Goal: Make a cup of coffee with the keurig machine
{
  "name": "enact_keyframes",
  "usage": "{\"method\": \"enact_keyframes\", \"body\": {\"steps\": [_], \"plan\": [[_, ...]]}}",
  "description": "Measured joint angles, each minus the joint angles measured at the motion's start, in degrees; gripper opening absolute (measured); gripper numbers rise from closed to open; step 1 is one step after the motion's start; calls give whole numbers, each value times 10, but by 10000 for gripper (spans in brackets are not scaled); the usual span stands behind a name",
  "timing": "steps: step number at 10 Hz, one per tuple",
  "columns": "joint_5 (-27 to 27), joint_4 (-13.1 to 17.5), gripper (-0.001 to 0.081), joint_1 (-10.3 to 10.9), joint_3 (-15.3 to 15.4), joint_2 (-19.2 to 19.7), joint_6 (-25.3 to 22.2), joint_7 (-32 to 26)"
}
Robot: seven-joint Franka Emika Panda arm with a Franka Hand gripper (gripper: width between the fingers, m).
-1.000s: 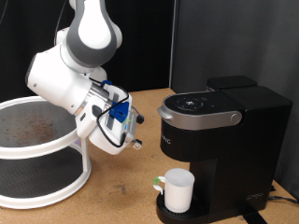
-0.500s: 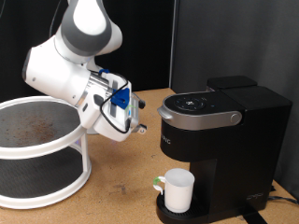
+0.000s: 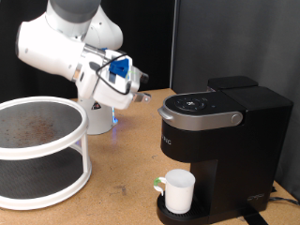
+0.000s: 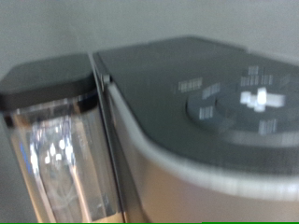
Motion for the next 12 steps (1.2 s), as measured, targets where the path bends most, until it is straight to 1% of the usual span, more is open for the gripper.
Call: {"method": "enact_keyframes", "body": {"steps": [3,5,6,7,8,9,10,12], "plan": [[-17,21,807,-2,27,-43,7,58],[-17,34,807,-2,35,-62,3,109],[-17,33,807,-2,34,-61,3,106],[-4,34,807,0,37,-62,13,89],[5,41,807,4,48,-65,29,82],[-4,52,807,7,67,-66,49,87],[-50,66,807,6,89,-64,60,112],[-166,99,807,3,136,-58,76,202]]}}
